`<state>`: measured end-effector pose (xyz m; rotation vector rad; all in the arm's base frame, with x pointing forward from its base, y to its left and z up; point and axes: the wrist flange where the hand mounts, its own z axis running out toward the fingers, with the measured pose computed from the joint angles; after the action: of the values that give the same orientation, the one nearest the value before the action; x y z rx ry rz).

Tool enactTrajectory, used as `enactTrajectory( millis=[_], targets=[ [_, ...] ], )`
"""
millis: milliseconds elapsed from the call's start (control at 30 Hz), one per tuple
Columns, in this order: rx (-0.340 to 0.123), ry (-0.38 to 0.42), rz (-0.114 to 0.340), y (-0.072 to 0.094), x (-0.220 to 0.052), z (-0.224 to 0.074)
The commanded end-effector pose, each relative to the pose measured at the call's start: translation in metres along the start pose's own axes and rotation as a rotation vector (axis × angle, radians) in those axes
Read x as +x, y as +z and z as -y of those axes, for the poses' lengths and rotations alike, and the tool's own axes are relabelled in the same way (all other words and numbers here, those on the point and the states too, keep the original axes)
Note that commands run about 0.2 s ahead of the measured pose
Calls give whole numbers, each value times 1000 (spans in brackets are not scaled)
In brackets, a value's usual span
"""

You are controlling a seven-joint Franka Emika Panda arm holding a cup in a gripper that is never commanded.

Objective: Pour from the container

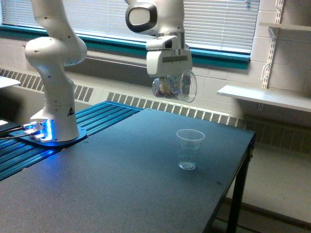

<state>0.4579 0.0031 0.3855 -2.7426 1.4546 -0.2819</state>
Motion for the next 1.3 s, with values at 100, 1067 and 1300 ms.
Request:
enactTrajectory(
  millis=[100,1067,1300],
  targets=[
    [-26,16,18,15,-22,10],
    [-211,155,87,67,-51,15],
    [-200,165,70,67,-55,20]
  ],
)
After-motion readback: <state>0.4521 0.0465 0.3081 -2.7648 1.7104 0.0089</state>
